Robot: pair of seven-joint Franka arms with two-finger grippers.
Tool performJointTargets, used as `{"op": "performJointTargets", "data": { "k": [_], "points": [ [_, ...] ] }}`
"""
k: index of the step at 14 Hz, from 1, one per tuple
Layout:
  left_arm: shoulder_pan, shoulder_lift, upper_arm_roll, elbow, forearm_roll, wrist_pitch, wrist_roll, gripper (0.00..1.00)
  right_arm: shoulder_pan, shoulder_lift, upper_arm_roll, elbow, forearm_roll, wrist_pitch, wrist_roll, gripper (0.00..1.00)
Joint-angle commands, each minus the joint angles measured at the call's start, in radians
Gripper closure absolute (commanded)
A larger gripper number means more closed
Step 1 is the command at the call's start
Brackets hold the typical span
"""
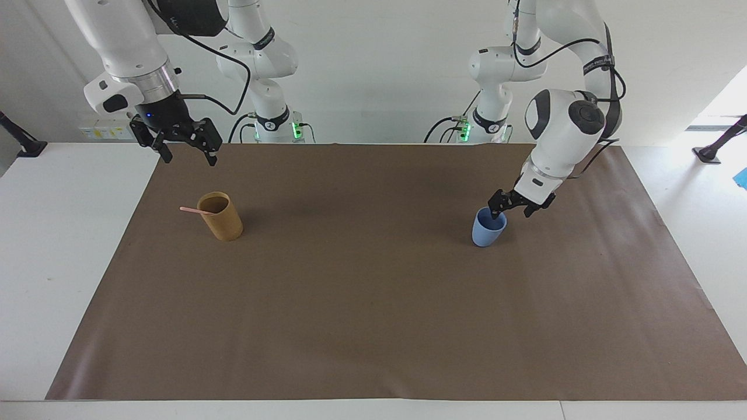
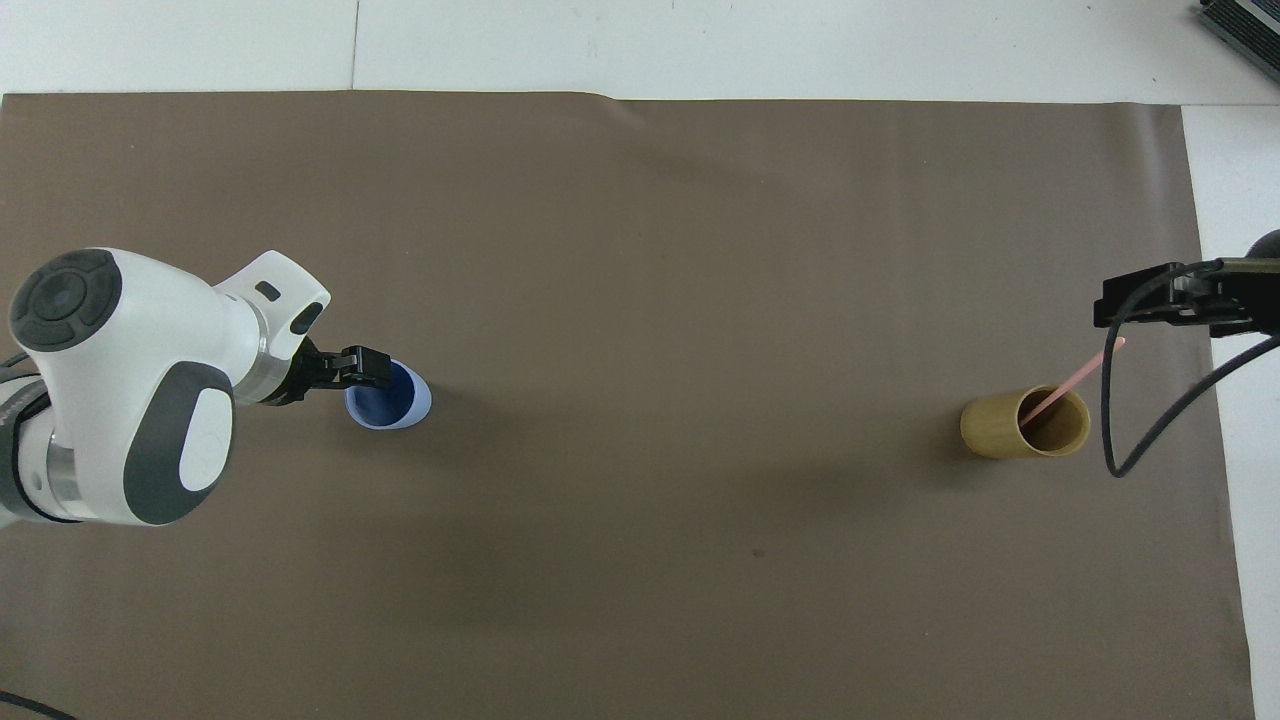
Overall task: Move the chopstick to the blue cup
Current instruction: 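Reach the left gripper to the blue cup and grasp its rim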
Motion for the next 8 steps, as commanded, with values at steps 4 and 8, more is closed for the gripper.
{"op": "performJointTargets", "data": {
  "k": [4, 8],
  "points": [
    [-0.035, 0.006, 0.017, -0.083, -0.017, 0.120, -0.012, 0.43, -0.008, -0.011, 0.002, -0.007, 0.019, 0.000, 0.005, 0.00],
    [-0.037, 0.006, 0.017, -0.083, -0.014, 0.117, 0.020, 1.00, -0.016, -0.009, 0.001, -0.012, 0.022, 0.041, 0.010, 0.00]
  ]
}}
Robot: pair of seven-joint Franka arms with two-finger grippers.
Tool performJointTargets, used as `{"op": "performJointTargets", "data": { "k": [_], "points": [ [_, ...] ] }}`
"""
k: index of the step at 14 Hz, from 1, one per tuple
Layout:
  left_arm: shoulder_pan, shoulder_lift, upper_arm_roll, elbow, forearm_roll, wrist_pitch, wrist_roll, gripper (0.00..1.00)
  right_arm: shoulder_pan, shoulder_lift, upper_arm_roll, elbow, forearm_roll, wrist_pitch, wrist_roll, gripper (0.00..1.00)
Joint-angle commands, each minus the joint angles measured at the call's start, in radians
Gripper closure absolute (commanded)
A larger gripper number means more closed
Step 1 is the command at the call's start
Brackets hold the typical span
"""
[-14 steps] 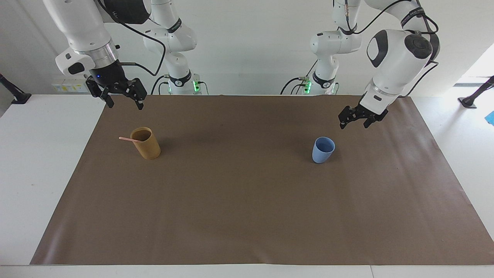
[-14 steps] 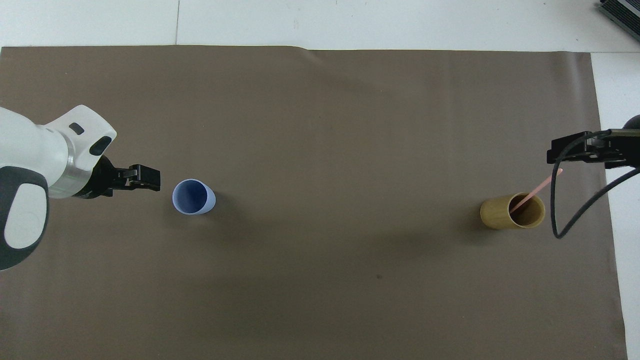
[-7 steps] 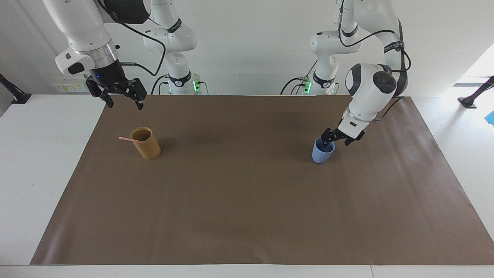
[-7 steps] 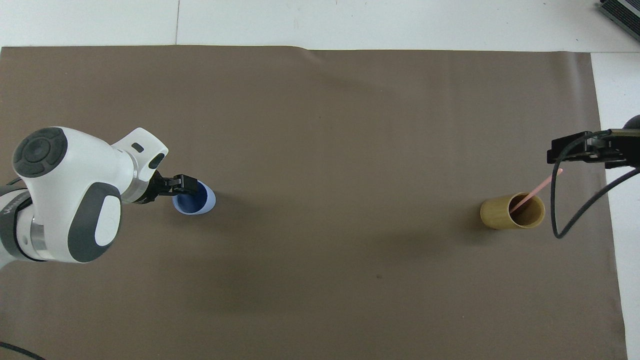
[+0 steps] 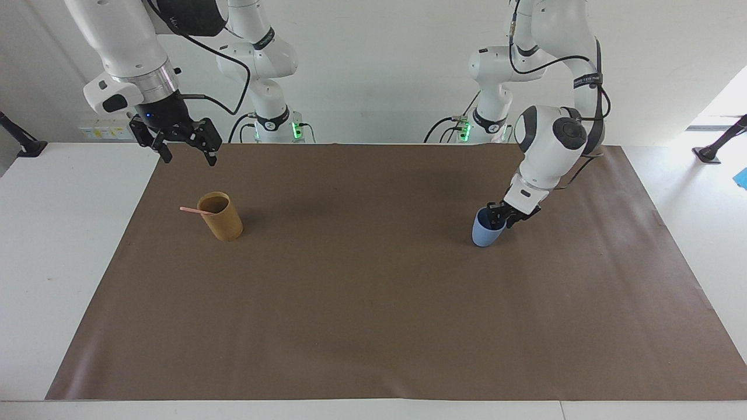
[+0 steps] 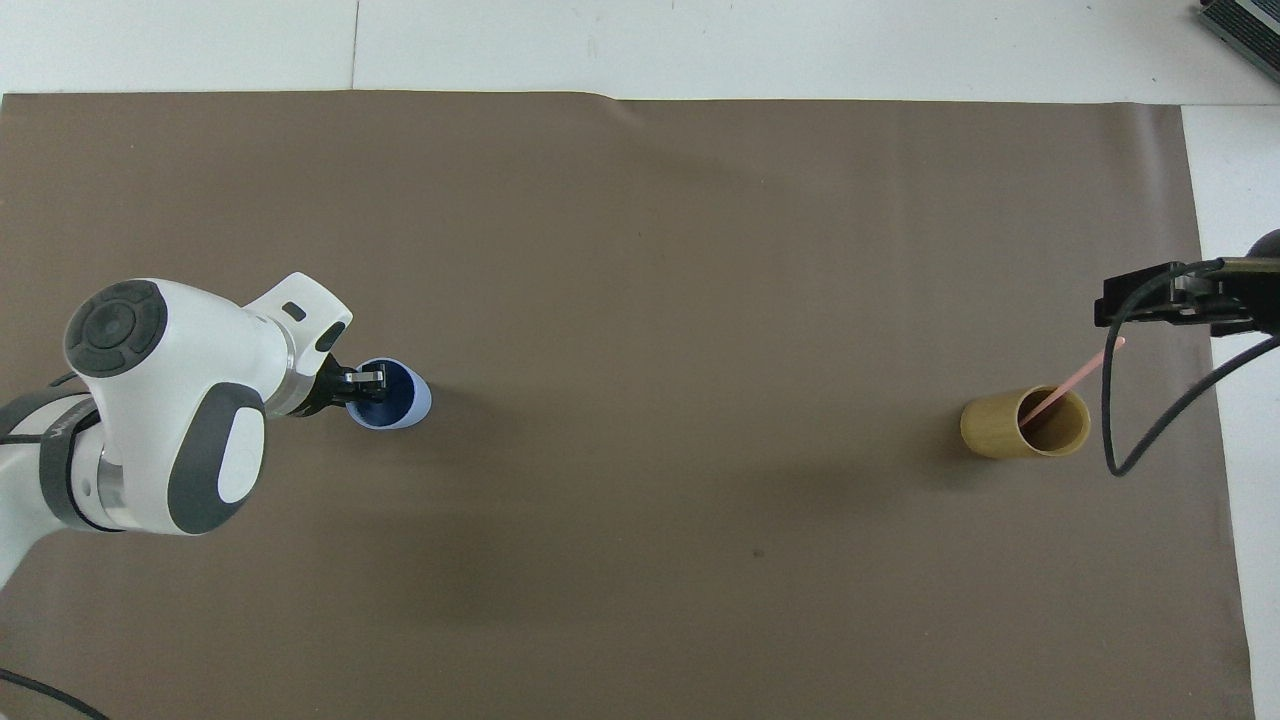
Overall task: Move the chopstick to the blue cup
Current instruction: 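Slide the blue cup toward the table center while the right gripper grasps the chopstick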
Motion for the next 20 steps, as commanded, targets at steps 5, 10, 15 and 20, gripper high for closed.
{"op": "performJointTargets", "data": {
  "k": [5, 10, 15, 20],
  "points": [
    [-0.054, -0.007, 0.020, 0.019, -0.001, 0.016, 0.010, 1.00, -0.051, -0.009, 0.002, -0.053, 0.024, 0.131, 0.008, 0.00],
    [-0.250, 0.019, 0.016, 0.243, 0.166, -0.196, -0.228, 1.00, -0.080, -0.015, 0.001, -0.212, 0.022, 0.353, -0.076, 0.00],
    [-0.437, 0.131, 0.016, 0.365, 0.174, -0.207, -0.355, 1.00, -0.100, -0.009, 0.001, -0.335, 0.024, 0.424, -0.104, 0.00],
    [-0.526, 0.240, 0.016, 0.455, 0.177, -0.188, -0.427, 1.00, -0.144, -0.004, 0.001, -0.421, 0.024, 0.461, -0.214, 0.00]
  ]
}}
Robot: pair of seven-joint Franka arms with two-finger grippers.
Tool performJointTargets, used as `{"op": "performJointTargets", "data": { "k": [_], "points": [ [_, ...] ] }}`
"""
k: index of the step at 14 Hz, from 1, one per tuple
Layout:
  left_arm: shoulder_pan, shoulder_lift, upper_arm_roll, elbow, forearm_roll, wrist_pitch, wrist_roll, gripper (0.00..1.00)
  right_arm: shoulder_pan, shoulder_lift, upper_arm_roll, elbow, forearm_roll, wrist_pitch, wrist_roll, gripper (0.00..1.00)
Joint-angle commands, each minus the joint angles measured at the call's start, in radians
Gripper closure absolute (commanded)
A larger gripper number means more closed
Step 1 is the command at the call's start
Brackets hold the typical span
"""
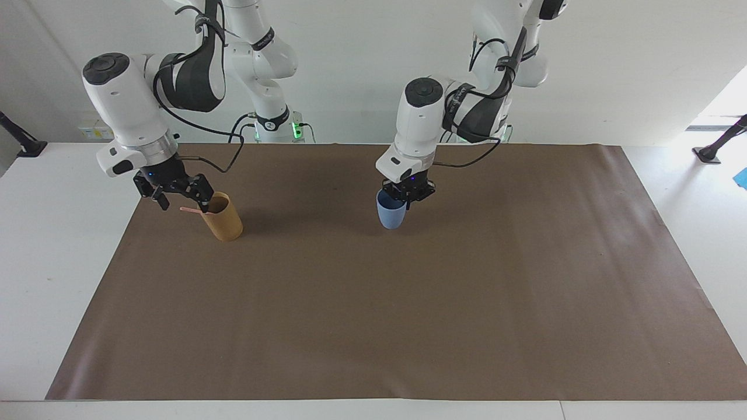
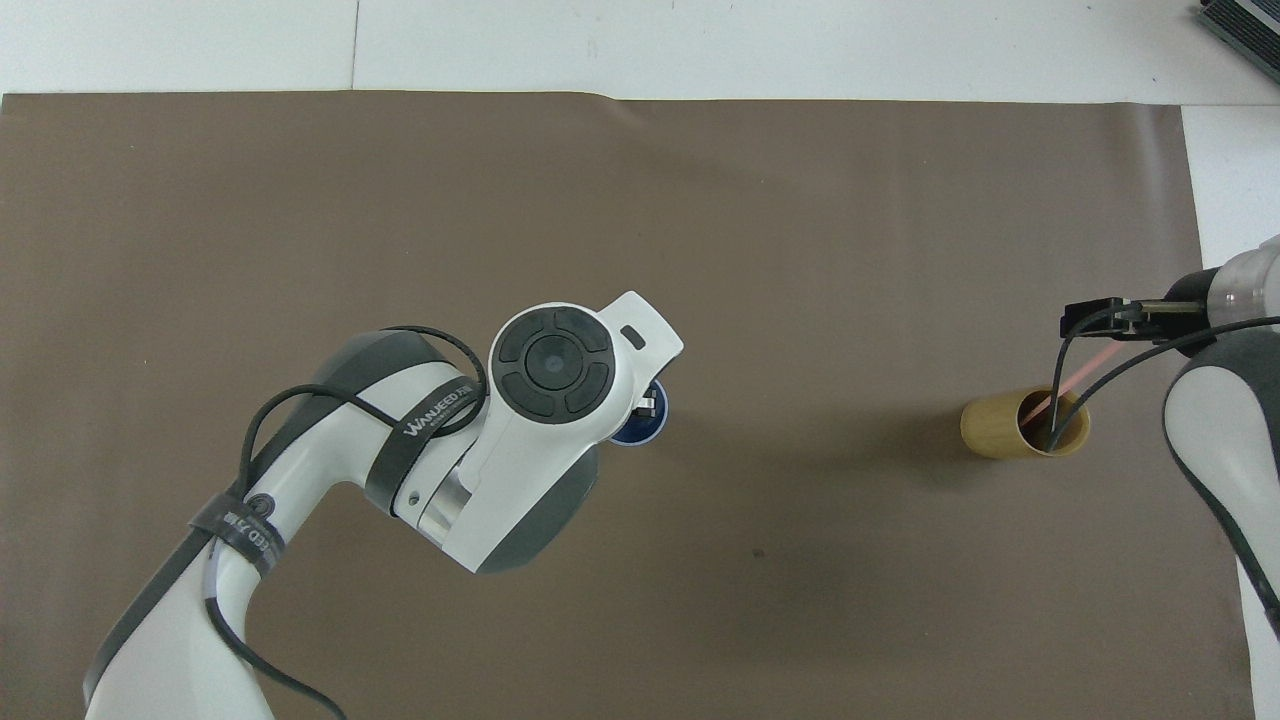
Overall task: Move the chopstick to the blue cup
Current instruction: 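Slide the blue cup toward the table center while the right gripper grasps the chopstick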
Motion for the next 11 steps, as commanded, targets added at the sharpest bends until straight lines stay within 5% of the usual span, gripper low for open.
{"op": "performJointTargets", "data": {
  "k": [1, 5, 8, 11],
  "points": [
    [-0.040, 0.049, 0.017, 0.051, 0.024, 0.005, -0.024, 1.00, -0.038, -0.018, 0.005, -0.044, 0.024, 0.024, -0.073, 0.00],
    [-0.063, 0.083, 0.017, 0.035, 0.029, 0.050, -0.059, 1.00, -0.032, -0.024, 0.006, -0.047, 0.024, -0.008, -0.070, 0.74],
    [-0.074, 0.107, 0.017, 0.035, 0.030, 0.080, -0.083, 1.00, -0.031, -0.015, 0.006, -0.037, 0.040, 0.001, -0.056, 1.00],
    [-0.070, 0.109, 0.017, -0.006, 0.041, 0.139, -0.082, 1.00, -0.023, -0.004, 0.008, -0.014, 0.128, 0.001, -0.034, 1.00]
  ]
}}
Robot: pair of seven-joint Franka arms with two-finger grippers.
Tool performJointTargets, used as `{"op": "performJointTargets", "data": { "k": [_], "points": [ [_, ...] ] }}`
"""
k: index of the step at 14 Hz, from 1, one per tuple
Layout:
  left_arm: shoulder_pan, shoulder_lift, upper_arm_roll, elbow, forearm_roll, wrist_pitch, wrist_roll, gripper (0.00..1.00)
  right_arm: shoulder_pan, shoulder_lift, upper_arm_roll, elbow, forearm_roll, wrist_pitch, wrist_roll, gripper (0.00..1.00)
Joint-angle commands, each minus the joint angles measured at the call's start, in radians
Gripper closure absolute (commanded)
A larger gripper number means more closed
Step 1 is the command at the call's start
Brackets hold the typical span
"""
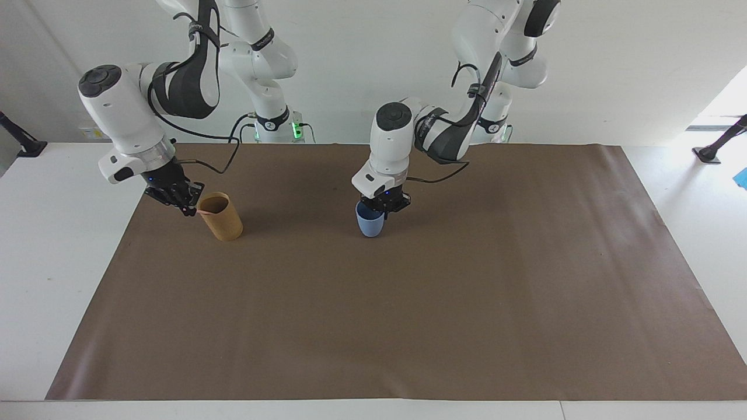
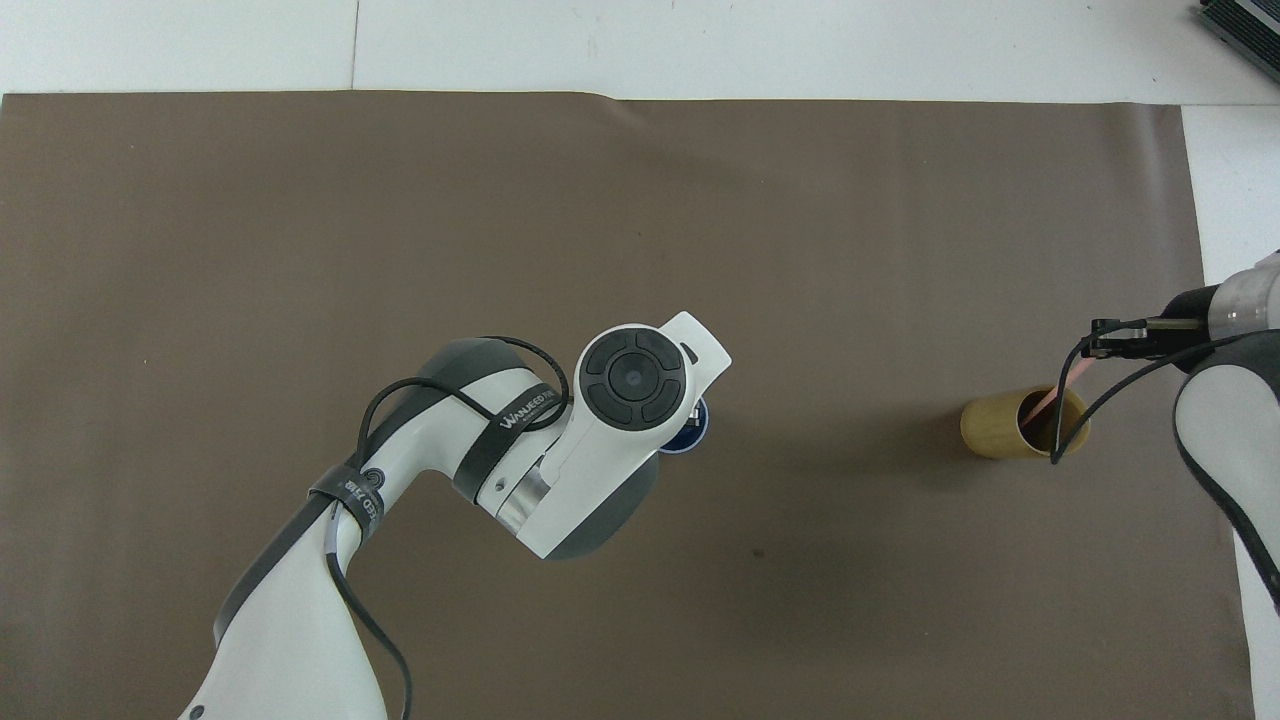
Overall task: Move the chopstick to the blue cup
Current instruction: 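Slide the blue cup toward the table center while the right gripper grasps the chopstick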
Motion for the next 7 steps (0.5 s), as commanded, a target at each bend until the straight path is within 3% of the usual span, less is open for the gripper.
{"op": "performJointTargets", "data": {
  "k": [1, 2, 3, 4, 5, 7],
  "points": [
    [-0.014, 0.001, 0.015, -0.025, 0.043, 0.053, -0.022, 1.00, -0.001, 0.003, 0.006, 0.032, 0.034, -0.008, 0.014, 1.00],
    [-0.016, 0.010, 0.015, -0.025, 0.046, 0.055, -0.022, 1.00, -0.001, -0.003, 0.009, 0.046, 0.034, -0.011, 0.022, 1.00],
    [-0.016, 0.012, 0.015, -0.025, 0.050, 0.044, -0.022, 0.82, -0.001, -0.012, 0.008, 0.060, 0.034, -0.019, 0.031, 1.00],
    [-0.016, 0.010, 0.016, -0.018, 0.070, 0.032, -0.019, 0.18, -0.001, -0.023, 0.006, 0.077, 0.027, -0.057, 0.035, 1.00],
    [-0.007, 0.001, 0.016, -0.012, 0.081, 0.015, -0.018, 0.00, -0.003, -0.031, 0.005, 0.103, 0.017, -0.110, 0.040, 1.00],
    [0.033, -0.050, 0.024, 0.010, 0.083, -0.047, -0.008, 0.00, -0.011, -0.054, 0.005, 0.149, 0.015, -0.168, 0.064, 1.00]
  ]
}}
